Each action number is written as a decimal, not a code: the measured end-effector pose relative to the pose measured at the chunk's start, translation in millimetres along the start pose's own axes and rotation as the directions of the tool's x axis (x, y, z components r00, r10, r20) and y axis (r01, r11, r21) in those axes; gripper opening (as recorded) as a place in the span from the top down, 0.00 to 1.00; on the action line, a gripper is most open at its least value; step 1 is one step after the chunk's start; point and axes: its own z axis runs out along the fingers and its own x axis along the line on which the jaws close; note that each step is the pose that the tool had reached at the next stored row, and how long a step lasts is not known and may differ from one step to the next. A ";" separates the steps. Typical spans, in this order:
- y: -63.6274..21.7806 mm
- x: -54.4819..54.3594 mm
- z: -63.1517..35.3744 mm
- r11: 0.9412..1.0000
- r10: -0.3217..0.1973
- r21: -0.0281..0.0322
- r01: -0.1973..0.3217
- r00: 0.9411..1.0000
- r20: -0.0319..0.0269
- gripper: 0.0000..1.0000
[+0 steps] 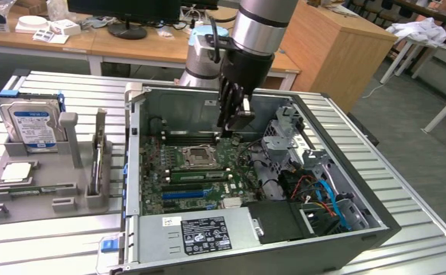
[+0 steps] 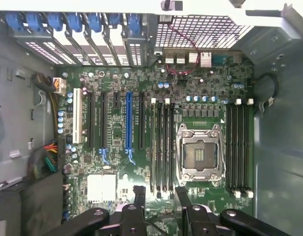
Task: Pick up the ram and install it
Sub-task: 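Insert the ram into the slot, then press down the ram until it locks into place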
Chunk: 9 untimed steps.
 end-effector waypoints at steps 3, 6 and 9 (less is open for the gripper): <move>0.0 0.0 0.0 1.000 0.000 0.000 0.000 1.000 0.000 0.63; 0.0 0.0 0.0 1.000 0.000 0.000 0.000 1.000 0.000 0.63; 0.0 0.0 0.0 1.000 0.000 0.000 0.000 1.000 0.000 0.63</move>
